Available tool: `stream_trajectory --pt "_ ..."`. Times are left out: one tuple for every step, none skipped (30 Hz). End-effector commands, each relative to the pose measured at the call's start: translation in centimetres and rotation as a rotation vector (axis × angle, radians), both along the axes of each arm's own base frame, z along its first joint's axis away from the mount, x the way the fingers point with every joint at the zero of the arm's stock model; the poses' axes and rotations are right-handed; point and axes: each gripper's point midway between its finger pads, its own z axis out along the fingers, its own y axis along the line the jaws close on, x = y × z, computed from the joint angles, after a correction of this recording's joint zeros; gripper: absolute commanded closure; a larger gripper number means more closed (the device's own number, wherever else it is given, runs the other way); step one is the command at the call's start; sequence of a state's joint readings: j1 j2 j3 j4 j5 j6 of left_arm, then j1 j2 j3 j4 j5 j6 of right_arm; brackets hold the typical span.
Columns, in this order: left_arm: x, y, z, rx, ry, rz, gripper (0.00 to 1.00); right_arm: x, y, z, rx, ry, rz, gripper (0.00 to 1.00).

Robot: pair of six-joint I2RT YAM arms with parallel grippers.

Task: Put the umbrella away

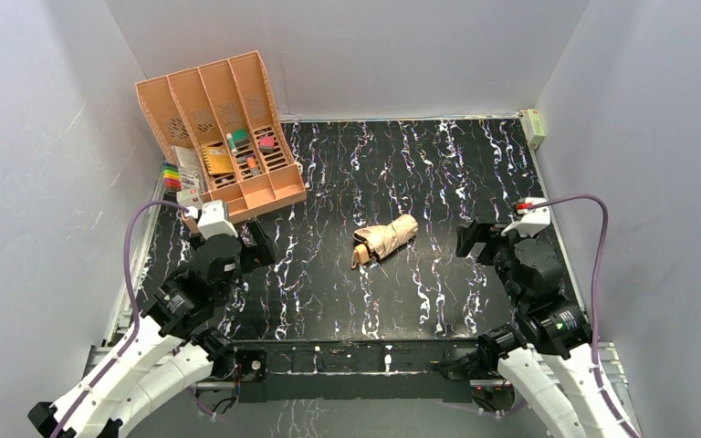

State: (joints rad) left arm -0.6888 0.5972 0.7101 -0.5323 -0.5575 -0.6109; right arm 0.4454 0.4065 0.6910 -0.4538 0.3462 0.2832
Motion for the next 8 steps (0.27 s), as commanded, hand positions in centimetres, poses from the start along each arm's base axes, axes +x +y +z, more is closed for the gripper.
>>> stream_trajectory --pt "0.01 2.21 0.09 0.060 -0.031 0.080 0.02 0.03 -1.20 -0.37 -0.041 -0.055 -0.039 0.01" --pt "0.03 2.02 0.15 0.060 -0.031 0.069 0.02 0.01 -1.22 -0.44 -0.043 -0.060 -0.039 0.02" --pt "0.00 1.86 0.03 0.062 -0.025 0.058 0.02 0.06 -1.25 -0.49 -0.045 -0.065 -0.040 0.02" --pt "-0.01 1.83 -0.06 0.062 -0.022 0.057 0.02 0.11 -1.26 -0.56 -0.049 -0.064 -0.040 0.02" --pt "-0.06 1.76 -0.19 0.057 -0.022 0.053 0.02 0.12 -1.24 -0.68 -0.056 -0.059 -0.038 0.02" --pt "-0.02 1.62 -0.28 0.058 -0.024 0.043 0.02 0.15 -1.22 -0.85 -0.065 -0.052 -0.034 0.01" --pt "0.05 1.49 -0.13 0.052 -0.033 0.037 0.02 0.23 -1.21 -1.10 -0.075 -0.040 -0.034 0.02" --pt "0.06 1.76 -0.07 0.051 -0.035 0.055 0.02 0.31 -1.33 -1.22 -0.077 -0.030 -0.044 0.01"
